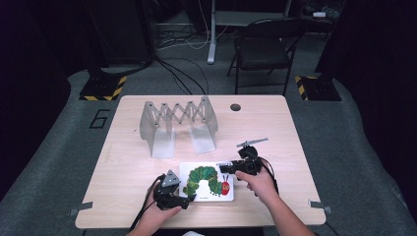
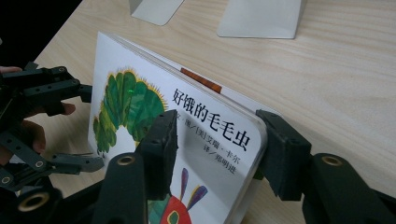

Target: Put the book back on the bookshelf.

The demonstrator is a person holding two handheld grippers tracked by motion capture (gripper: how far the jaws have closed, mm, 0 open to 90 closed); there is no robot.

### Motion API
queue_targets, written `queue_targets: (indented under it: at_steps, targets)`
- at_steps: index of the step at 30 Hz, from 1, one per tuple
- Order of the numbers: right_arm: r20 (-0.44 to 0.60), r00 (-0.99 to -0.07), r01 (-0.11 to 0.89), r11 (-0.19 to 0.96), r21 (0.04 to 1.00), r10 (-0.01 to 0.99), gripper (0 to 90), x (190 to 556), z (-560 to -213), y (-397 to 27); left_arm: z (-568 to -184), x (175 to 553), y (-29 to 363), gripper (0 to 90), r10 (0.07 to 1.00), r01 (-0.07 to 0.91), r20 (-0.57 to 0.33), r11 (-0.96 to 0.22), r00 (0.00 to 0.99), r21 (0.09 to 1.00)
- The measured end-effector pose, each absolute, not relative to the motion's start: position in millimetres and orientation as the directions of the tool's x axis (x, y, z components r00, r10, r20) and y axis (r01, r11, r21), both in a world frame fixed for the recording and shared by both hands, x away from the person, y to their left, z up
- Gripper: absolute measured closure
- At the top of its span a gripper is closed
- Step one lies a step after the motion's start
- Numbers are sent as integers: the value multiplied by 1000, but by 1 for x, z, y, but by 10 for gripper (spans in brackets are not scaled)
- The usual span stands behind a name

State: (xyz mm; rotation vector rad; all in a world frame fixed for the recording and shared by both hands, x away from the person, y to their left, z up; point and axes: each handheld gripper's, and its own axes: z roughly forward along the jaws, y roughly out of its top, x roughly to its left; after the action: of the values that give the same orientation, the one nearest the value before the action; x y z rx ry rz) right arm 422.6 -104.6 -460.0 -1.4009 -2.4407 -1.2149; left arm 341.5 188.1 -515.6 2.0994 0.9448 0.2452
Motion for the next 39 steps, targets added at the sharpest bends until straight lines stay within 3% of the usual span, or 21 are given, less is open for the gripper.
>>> queue_targets:
  at_steps: [12,19,24,39]
  targets:
    - [405,-586,748,277,603,702,548,423,-459,-104,-511,345,197,323,705,593,-220,-340,674,730]
    - [375,-606,723,290,627,701,562,420,-451,-101,-505,345,202,408,718,579,-197,-334,668,744]
    - [363,-632,688,280,670,685,572,416,-440,-101,-497,347,209,523,727,553,-159,-341,667,760]
    - [302,-685,626,325,709,663,551,402,-420,-89,-484,347,219,560,758,517,-121,-310,641,798]
